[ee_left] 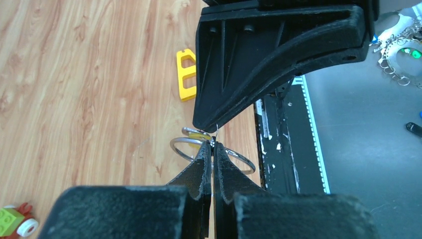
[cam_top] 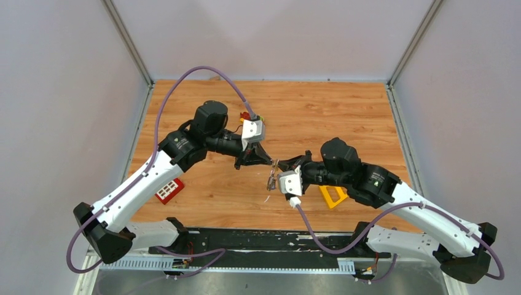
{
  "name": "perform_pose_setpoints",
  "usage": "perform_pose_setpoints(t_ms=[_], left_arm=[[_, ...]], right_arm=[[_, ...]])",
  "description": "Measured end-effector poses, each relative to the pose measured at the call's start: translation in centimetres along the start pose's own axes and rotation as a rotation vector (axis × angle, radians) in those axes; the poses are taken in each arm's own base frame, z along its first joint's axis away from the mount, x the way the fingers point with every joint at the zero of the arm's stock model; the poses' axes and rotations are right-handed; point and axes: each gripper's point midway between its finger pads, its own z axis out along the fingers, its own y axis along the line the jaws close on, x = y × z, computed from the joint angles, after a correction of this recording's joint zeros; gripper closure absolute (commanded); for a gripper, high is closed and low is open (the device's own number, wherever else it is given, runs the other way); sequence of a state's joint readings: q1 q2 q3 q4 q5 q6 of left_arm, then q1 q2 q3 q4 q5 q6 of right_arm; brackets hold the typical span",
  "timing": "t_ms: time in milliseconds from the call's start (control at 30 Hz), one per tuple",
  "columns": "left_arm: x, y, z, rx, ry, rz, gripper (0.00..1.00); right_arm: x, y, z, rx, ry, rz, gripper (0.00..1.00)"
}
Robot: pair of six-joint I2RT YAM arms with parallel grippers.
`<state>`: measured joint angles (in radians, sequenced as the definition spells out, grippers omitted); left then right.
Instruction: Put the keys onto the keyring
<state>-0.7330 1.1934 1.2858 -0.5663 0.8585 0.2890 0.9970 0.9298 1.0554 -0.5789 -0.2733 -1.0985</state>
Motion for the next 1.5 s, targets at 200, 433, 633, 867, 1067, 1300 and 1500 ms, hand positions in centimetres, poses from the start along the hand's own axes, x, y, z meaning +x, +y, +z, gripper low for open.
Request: perform_pose_setpoints(t_ms=[200,433,633,867,1067,1300,1500], left_arm=[[0.9,0.4,0.5,-0.016,0.03,-0.057,1.0],[1.2,0.4,0.5,-0.033,0.045,-0.092,1.0],[1.2,0.6,0.5,-0.048,0.047,-0.124,1.0],[1.1,0.9,0.5,-0.076,0.043,-0.163,1.0],[0.5,1.3,0.6,-0.102,0.021,-0.202,1.0],[0.3,1.6,0.8,-0.115,0.007,-0.232,1.0],[0.4,1.6,0.8,-0.118,0.006,-0.24,1.0]], right_arm=[[0.3,-0.4,0.2,0.032,0.024,-0.014,1.0],[0.3,-1.1,0.2,0.065,0.033,-0.022,1.0],[0.3,-1.3,0.2,0.073,0.034,-0.024,1.0],[0.5,-1.2,0.2,0.081,0.046,-0.026,1.0],[0.9,-1.1,0.3,0.098,0.06,-0.035,1.0],[1.2,-1.2,0.3,0.11,0.078,-0.038,1.0],[1.2,-1.7,0.3,0.128,0.079,-0.04,1.0]])
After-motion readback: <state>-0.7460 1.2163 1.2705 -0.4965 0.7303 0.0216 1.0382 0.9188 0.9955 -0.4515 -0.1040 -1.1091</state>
